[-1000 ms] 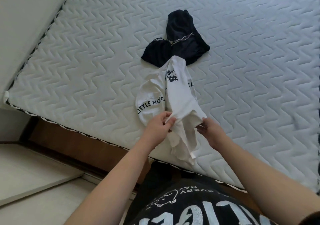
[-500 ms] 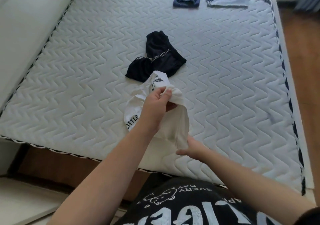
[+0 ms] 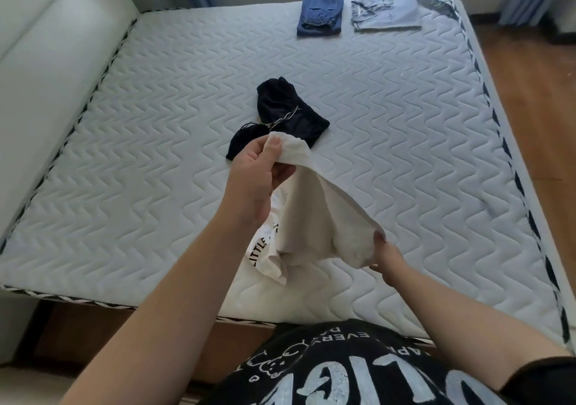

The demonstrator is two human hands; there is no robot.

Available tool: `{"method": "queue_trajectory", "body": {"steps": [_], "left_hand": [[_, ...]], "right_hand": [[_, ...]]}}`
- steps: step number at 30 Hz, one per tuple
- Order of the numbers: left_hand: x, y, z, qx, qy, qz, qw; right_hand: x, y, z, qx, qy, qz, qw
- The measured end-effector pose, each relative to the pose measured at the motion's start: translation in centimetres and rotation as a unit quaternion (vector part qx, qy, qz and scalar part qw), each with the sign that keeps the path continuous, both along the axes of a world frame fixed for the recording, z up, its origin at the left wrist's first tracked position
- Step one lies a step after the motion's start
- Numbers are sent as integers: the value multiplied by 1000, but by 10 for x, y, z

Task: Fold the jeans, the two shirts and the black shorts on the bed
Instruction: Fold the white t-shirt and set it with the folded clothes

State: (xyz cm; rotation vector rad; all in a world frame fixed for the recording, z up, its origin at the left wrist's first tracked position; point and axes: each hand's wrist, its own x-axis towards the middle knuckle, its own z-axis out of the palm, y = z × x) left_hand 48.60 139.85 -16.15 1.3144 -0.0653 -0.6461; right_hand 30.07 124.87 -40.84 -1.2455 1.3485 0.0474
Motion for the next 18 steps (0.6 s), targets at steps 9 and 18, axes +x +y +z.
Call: {"method": "queue_trajectory", "body": {"steps": [9,18], "left_hand": [[29,11,-24,47,-79,-3,996],[57,13,-32,77,-150,-18,986]], "right_hand": [[-4,-5,16,19,-94,56,994],[-26,-18,15,-98,101,115,983]]}}
